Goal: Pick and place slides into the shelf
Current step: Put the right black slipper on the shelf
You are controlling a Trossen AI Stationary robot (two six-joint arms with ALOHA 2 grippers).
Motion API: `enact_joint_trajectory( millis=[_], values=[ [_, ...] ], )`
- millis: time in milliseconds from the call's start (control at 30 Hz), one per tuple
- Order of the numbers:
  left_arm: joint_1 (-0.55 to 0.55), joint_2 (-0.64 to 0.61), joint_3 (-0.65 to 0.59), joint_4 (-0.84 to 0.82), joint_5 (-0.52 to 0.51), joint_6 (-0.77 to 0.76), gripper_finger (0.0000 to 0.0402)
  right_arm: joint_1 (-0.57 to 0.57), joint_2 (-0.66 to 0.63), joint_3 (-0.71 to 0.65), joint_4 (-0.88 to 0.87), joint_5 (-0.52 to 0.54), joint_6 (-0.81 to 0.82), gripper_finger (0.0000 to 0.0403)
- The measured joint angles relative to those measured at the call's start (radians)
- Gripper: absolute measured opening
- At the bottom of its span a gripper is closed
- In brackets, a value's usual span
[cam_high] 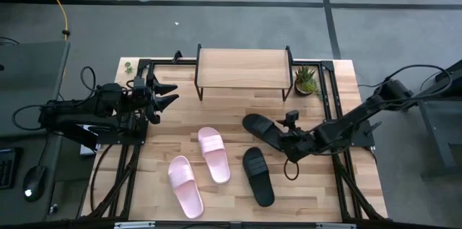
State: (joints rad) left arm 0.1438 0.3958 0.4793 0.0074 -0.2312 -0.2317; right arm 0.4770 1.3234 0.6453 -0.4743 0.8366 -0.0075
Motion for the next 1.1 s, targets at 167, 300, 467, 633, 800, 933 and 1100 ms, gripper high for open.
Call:
enact_joint_trajectory(
  millis=[167, 300, 467, 633, 800, 933, 1100],
  values=[
    [0.000, 0.000, 0.000, 0.000, 0.000, 0.000, 0.0175, -0.026, 0.027, 0.000, 0.059, -0.002, -0.042, 0.0226],
    [0.000, 0.000, 0.000, 0.000, 0.000, 0.001, 0.0175, -0.047, 0.050, -0.001, 0.078, -0.026, -0.053, 0.0226],
    [0.000, 0.000, 0.000, 0.000, 0.000, 0.002, 0.0175, -0.068, 0.086, -0.001, 0.097, -0.047, -0.053, 0.0226],
    [0.000, 0.000, 0.000, 0.000, 0.000, 0.002, 0.0175, -0.086, 0.121, -0.001, 0.121, -0.056, -0.054, 0.0226],
    [0.000, 0.000, 0.000, 0.000, 0.001, 0.002, 0.0175, -0.103, 0.146, -0.001, 0.190, -0.062, -0.080, 0.0226],
    [0.000, 0.000, 0.000, 0.000, 0.001, 0.002, 0.0175, -0.117, 0.167, -0.001, 0.247, -0.072, -0.127, 0.0226],
    [0.000, 0.000, 0.000, 0.000, 0.001, 0.002, 0.0175, -0.137, 0.189, -0.001, 0.257, -0.092, -0.129, 0.0226]
  ],
)
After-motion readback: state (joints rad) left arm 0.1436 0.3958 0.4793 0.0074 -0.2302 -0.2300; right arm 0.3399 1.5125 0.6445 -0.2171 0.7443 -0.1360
